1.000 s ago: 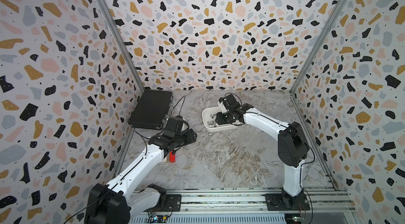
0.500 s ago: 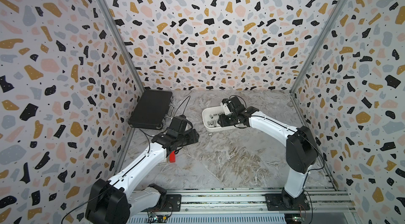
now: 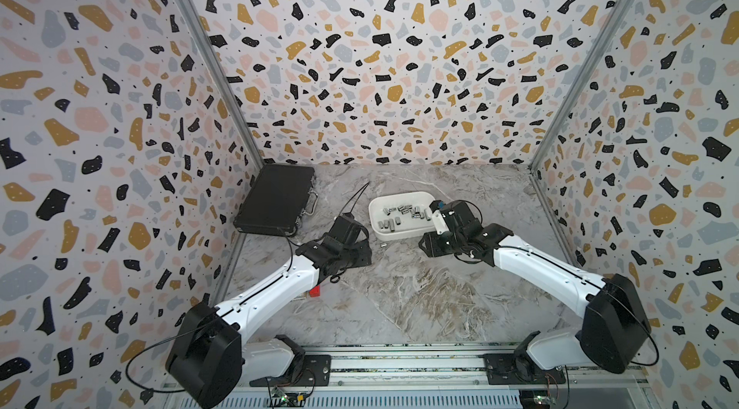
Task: Put the socket on the desktop into the storage box
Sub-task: Pick up the socket head at the center of the board.
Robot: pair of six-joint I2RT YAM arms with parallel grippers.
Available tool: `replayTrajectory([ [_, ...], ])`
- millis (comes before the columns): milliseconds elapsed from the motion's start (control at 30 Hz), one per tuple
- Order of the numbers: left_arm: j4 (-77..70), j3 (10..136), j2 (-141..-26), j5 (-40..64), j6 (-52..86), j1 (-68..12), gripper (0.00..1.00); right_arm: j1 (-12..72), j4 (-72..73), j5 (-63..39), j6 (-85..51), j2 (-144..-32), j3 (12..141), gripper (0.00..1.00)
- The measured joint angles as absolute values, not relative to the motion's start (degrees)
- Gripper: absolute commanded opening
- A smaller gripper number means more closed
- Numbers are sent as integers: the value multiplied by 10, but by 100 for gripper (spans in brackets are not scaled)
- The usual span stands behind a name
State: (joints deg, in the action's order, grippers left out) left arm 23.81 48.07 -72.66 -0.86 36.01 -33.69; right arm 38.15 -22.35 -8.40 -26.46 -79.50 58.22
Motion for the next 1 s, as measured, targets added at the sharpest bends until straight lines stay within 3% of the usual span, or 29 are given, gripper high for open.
replayTrajectory([
  [400, 191, 497, -797, -93, 355, -394, 64, 382, -227, -85, -274, -642, 472, 50],
  [1000, 87, 540, -947, -157, 350, -413, 64, 382, -236, -78, -284, -610, 450, 51],
])
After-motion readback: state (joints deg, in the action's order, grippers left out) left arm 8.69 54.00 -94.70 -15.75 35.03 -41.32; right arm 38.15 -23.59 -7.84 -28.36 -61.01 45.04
